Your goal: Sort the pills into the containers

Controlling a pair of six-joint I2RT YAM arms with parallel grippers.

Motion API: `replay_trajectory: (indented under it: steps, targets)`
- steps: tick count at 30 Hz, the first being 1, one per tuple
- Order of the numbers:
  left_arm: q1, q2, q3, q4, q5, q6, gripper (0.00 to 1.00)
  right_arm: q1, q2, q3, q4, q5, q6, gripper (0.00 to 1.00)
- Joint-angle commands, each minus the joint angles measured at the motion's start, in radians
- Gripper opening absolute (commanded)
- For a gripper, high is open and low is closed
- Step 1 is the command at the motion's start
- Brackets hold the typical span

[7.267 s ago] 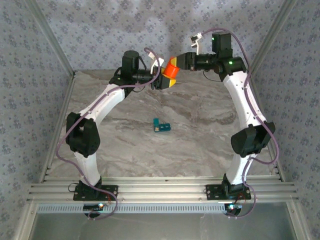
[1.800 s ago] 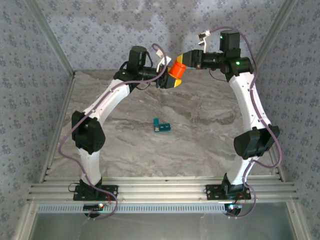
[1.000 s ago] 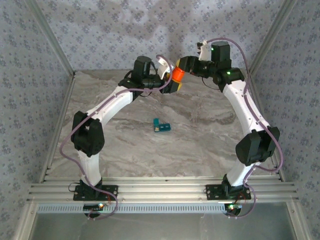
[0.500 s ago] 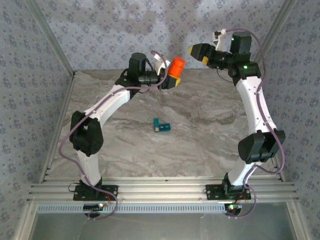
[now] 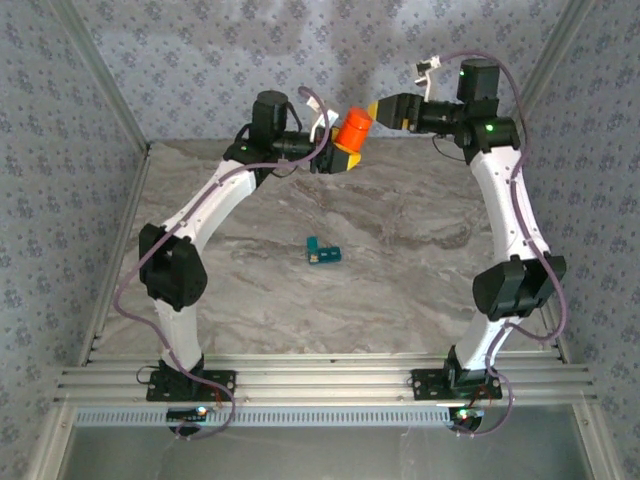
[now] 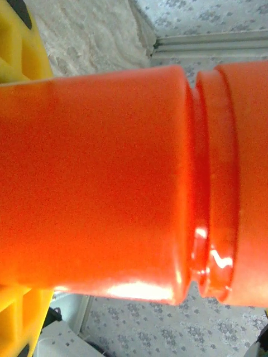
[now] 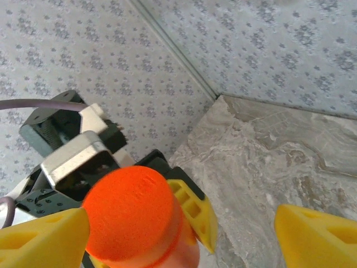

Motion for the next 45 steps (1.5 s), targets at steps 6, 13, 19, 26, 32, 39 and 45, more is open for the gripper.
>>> replay_trajectory:
  steps: [6, 13, 19, 26, 32, 39, 45]
  targets:
    - [-0.011, 0.023, 0.056, -0.039, 0.055, 0.005, 0.00, 0.044, 0.038, 0.057, -0.040, -0.053, -0.032, 0.86]
    - [-0.015, 0.019, 0.055, -0.047, 0.056, 0.009, 0.00, 0.060, 0.046, 0.058, -0.089, -0.056, -0.050, 0.74]
    - [-0.018, 0.016, 0.055, -0.053, 0.049, 0.012, 0.00, 0.072, 0.040, 0.051, -0.121, -0.048, -0.063, 0.46]
    - [-0.030, 0.000, 0.055, -0.050, -0.039, 0.030, 0.00, 0.103, -0.021, -0.075, -0.087, 0.075, -0.013, 0.36]
    - [-0.063, -0.061, -0.016, 0.033, -0.236, 0.075, 0.00, 0.156, -0.103, -0.250, 0.019, 0.340, 0.104, 0.37]
    - [-0.102, -0.119, -0.148, 0.225, -0.354, 0.059, 0.00, 0.178, -0.140, -0.367, 0.105, 0.394, 0.150, 0.38]
    - [-0.100, -0.118, -0.160, 0.223, -0.349, 0.054, 0.00, 0.140, -0.129, -0.326, 0.097, 0.347, 0.164, 0.49]
